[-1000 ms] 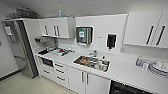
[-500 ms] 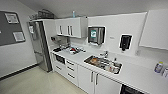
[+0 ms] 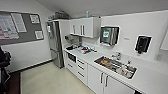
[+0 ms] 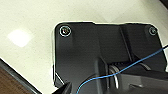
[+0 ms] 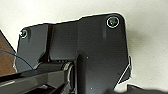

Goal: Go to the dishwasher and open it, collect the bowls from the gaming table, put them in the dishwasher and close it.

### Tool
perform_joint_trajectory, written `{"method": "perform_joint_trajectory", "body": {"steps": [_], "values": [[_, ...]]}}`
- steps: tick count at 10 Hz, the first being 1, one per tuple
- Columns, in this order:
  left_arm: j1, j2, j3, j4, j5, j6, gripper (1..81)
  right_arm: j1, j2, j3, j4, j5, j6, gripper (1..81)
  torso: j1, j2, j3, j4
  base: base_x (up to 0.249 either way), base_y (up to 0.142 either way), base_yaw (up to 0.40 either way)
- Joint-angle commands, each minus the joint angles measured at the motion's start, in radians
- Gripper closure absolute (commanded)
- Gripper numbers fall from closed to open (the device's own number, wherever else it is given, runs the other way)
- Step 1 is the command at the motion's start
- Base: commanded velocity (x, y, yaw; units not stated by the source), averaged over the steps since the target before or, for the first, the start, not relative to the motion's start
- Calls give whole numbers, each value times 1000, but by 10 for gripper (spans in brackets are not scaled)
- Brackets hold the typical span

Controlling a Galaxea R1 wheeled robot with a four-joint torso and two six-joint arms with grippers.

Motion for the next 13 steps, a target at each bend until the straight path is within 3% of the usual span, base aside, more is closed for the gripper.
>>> {"method": "perform_joint_trajectory", "body": {"steps": [1, 13], "values": [[-48, -15, 3, 6, 36, 7, 10, 45, -112, 200, -15, -55, -6, 10, 0, 0, 0, 0, 0, 0, 357], [-45, -13, 5, 6, 36, 7, 10, 45, -67, 158, -35, -50, -5, 10, 0, 0, 0, 0, 0, 0, 357]]}}
